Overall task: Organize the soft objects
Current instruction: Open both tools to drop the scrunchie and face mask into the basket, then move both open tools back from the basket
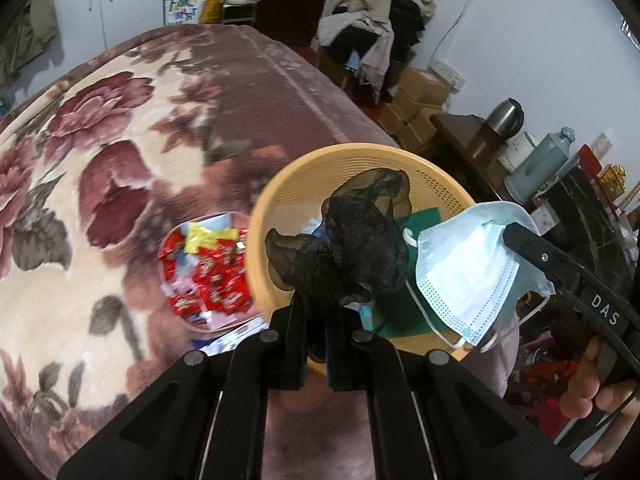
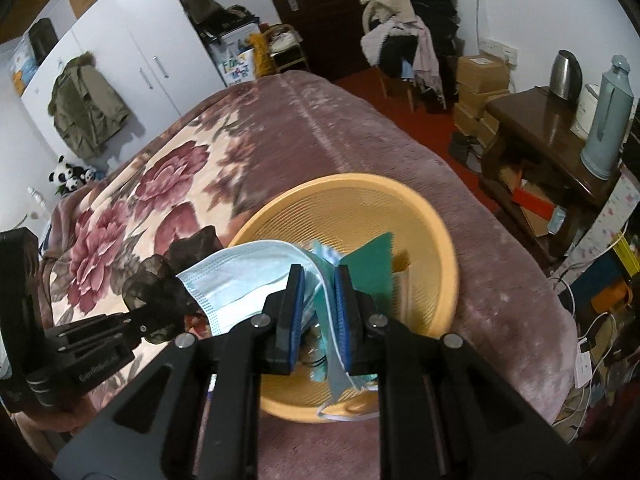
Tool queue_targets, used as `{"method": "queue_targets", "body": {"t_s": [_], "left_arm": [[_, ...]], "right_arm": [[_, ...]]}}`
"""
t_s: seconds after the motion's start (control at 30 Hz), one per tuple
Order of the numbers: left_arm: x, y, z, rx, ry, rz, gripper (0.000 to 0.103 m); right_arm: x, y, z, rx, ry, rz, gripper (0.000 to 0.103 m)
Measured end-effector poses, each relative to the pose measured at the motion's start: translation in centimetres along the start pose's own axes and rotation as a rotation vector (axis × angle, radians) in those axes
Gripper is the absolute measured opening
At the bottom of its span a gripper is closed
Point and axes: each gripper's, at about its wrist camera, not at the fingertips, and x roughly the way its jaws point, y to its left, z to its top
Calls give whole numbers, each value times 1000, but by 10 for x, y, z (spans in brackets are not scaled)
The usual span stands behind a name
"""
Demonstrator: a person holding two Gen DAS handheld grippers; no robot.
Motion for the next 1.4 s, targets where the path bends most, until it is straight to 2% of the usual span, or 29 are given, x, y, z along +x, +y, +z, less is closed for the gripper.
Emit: {"method": "queue_targets", "body": {"t_s": [0.17,0.27,0.33,0.4,0.43,0.47,0.5,0.53,0.57,0.7,0.83,0.93,1.4], "left_arm": [[20,-15,13,2,18,-27,4],[31,-17,17,-12,28,-37,8],[40,-16,19,-31,38,-34,23],[47,-12,19,-50,56,-25,69],[49,-10,19,-59,62,-32,78],[49,-7,18,-65,54,-37,88],[47,-6,17,-67,39,-31,97],[45,-4,16,-65,29,-24,101],[44,-4,16,-56,24,-12,102],[37,0,15,-44,2,47,102],[35,4,12,-47,3,79,102],[36,5,7,-41,18,94,102],[30,4,-8,-31,32,75,102]], "right_arm": [[7,-17,8,44,-9,-11,15],[17,-25,11,103,-3,25,18],[27,-30,12,140,20,65,19],[37,-32,11,162,58,83,21],[41,-32,9,168,74,72,32],[42,-34,8,177,79,66,56],[41,-36,7,186,71,65,69],[37,-38,5,202,47,59,91],[34,-40,5,211,31,52,103],[26,-39,5,181,16,8,103],[29,-30,-1,110,72,-75,103],[29,-26,-10,75,102,-101,103],[19,-19,-28,62,134,-103,103]]}}
